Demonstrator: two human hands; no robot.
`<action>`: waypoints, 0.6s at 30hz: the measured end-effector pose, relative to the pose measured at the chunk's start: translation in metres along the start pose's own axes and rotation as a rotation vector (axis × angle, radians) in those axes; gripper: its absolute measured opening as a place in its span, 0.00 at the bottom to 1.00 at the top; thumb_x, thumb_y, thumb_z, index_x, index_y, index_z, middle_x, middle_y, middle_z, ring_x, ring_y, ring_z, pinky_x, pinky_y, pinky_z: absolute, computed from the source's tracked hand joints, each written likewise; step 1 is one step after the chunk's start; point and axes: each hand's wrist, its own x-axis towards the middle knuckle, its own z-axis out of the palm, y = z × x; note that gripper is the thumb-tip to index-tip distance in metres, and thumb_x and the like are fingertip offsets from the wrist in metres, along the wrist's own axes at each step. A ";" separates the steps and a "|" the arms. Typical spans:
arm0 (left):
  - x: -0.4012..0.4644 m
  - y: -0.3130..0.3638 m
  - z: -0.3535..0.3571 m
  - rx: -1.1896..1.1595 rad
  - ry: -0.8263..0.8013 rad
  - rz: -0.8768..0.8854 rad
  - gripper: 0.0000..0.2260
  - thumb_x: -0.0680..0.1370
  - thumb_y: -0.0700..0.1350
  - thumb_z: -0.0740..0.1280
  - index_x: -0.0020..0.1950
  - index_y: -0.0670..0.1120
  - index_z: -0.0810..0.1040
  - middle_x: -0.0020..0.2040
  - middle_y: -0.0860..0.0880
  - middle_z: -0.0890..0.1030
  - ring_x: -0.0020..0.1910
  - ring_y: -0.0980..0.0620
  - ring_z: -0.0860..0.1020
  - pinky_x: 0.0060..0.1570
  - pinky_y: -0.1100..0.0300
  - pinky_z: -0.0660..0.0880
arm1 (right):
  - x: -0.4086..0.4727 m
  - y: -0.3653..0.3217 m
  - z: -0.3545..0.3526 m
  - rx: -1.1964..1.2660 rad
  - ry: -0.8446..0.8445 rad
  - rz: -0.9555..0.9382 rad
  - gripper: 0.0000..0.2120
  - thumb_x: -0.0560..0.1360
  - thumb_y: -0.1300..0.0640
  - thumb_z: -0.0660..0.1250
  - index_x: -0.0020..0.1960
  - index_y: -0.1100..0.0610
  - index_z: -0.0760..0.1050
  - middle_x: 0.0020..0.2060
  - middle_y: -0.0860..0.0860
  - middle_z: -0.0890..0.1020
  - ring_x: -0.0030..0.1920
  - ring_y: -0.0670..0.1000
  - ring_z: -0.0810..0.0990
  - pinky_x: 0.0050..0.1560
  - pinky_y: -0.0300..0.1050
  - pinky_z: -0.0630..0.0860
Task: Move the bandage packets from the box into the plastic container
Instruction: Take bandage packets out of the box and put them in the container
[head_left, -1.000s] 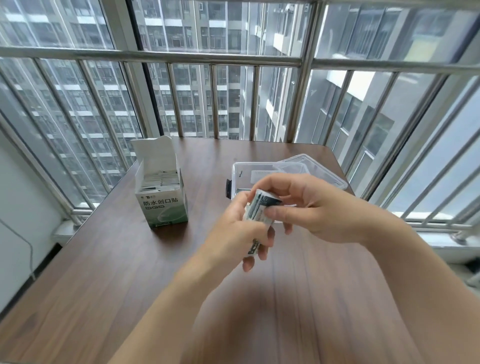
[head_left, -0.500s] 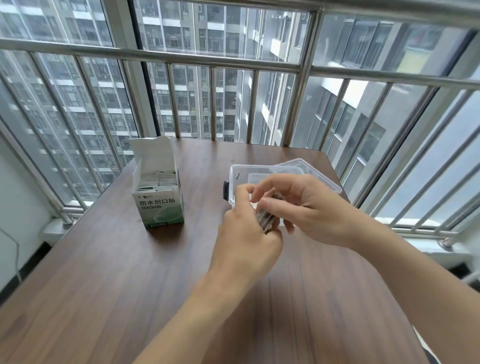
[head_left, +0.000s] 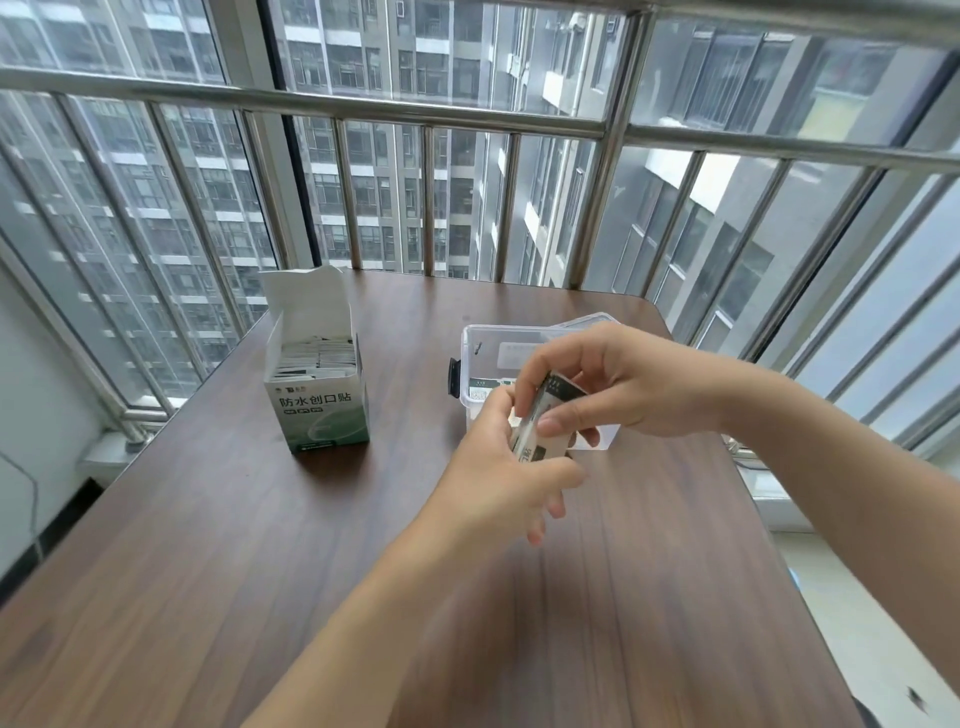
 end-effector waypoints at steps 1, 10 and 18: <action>0.000 0.001 -0.002 -0.072 -0.043 -0.012 0.20 0.74 0.33 0.70 0.63 0.44 0.71 0.43 0.51 0.83 0.28 0.49 0.73 0.21 0.62 0.68 | 0.002 0.002 -0.001 0.022 0.002 -0.010 0.09 0.75 0.62 0.73 0.54 0.62 0.80 0.38 0.60 0.83 0.35 0.52 0.79 0.37 0.53 0.76; 0.007 0.004 -0.012 -0.131 -0.055 -0.105 0.26 0.69 0.48 0.74 0.65 0.46 0.73 0.45 0.45 0.84 0.32 0.47 0.80 0.22 0.60 0.73 | 0.011 0.010 -0.020 0.063 -0.038 0.042 0.11 0.74 0.67 0.72 0.57 0.65 0.79 0.34 0.54 0.85 0.33 0.51 0.82 0.36 0.43 0.80; 0.019 -0.027 -0.049 0.712 0.623 0.533 0.18 0.71 0.52 0.71 0.60 0.53 0.78 0.56 0.57 0.77 0.50 0.56 0.77 0.47 0.53 0.78 | 0.026 0.019 -0.105 -0.136 0.048 0.351 0.10 0.73 0.61 0.75 0.54 0.55 0.83 0.45 0.57 0.87 0.39 0.51 0.83 0.40 0.41 0.81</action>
